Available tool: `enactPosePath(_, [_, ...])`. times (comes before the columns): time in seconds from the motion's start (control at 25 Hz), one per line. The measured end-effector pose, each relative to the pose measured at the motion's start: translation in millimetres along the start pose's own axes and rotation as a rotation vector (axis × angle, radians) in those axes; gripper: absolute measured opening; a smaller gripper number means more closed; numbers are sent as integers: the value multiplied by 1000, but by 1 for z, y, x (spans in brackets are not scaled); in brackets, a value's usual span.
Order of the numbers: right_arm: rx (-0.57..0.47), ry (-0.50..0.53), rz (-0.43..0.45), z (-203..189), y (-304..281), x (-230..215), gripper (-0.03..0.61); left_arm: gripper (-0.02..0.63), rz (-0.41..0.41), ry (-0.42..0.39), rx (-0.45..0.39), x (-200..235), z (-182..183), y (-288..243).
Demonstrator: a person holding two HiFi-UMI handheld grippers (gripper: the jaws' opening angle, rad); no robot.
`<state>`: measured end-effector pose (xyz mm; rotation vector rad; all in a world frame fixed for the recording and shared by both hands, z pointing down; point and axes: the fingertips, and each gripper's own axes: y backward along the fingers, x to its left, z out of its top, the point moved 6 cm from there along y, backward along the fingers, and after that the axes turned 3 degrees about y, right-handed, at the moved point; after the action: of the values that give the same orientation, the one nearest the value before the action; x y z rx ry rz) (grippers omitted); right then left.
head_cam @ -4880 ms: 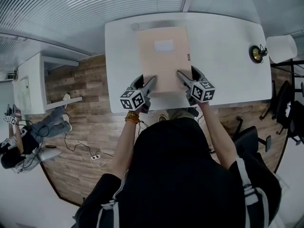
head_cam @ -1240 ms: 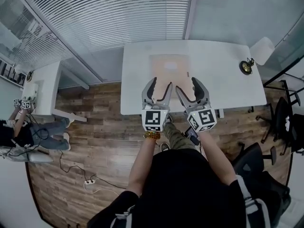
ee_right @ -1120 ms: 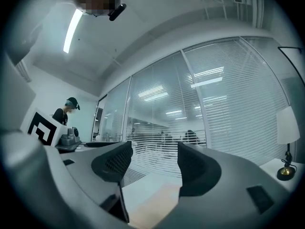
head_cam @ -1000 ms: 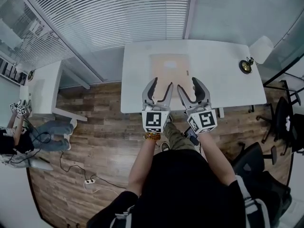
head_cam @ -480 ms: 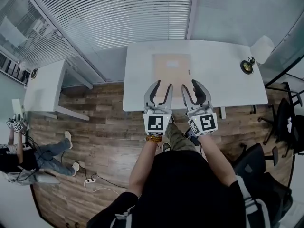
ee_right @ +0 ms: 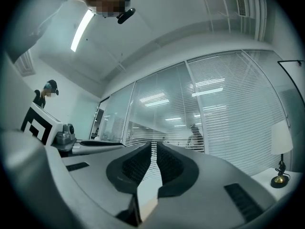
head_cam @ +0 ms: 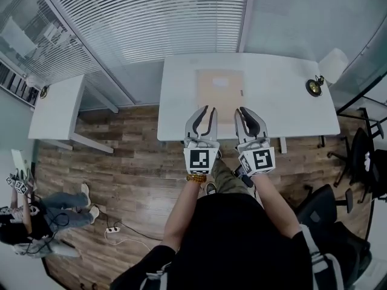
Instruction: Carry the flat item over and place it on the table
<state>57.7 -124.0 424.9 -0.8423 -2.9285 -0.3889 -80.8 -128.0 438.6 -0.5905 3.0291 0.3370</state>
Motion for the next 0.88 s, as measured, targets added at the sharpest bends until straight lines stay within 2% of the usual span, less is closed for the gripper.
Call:
enactPosePath(0.12, [30, 25, -18, -8, -9, 2, 8, 49, -5, 8, 7, 7, -7, -4])
enactPosePath(0.32, [71, 75, -8, -15, -18, 12, 6, 41, -8, 27, 23, 14, -17, -5])
enactPosePath(0.88, [110, 76, -2, -22, -19, 14, 6, 40, 4, 58, 46, 18, -27, -4])
